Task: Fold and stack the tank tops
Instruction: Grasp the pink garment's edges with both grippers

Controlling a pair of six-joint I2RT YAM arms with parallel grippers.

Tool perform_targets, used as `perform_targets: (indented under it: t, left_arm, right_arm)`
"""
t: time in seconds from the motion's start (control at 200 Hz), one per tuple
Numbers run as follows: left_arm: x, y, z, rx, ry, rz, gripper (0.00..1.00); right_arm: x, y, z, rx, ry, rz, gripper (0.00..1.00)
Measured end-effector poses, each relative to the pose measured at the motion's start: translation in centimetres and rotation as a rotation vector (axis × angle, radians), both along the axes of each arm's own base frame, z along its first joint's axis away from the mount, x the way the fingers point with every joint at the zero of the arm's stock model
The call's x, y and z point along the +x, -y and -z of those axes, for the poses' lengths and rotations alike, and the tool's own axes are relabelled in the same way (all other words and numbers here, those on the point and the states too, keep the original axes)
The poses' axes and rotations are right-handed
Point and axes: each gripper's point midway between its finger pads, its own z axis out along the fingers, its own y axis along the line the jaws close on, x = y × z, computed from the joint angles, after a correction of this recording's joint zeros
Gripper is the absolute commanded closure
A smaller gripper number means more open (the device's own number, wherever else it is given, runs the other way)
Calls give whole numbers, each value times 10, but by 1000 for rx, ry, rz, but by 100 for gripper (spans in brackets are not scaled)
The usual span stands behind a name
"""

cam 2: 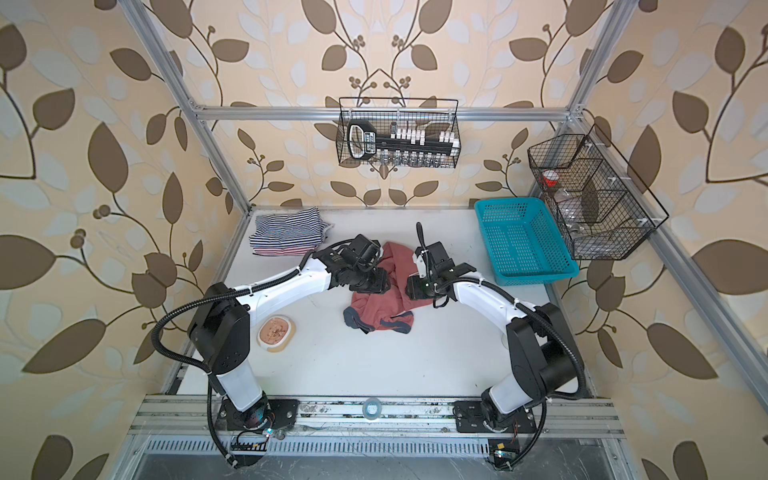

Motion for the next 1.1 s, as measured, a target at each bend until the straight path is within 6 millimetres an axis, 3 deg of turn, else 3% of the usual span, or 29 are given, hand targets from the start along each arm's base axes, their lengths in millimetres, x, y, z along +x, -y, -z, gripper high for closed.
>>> perform_targets:
  t: [0.17,0.33,0.425,0.555,0.755,1.1]
  left_arm:
    - [-6,2,17,23,-36,-1,58]
    - [-7,-1,28,46,-56,-4,58]
    - [-9,-2,32,57,-67,-4,59]
    - [-11,-4,41,75,-87,-4,61]
    - [-17,-9,53,99,-113,-4,61]
    - [-18,-11,56,105,-118,-5,61]
  right_arm:
    - [-4,-6,32,-24,-80,-62,49]
    - [0,-10,44,-35,-103,-90,65]
    - [3,-12,43,-31,-99,-90,65]
    - [6,-12,39,-29,-91,-88,58]
    - [11,-9,31,-22,-79,-81,58]
    - [13,-4,26,2,-79,-68,57]
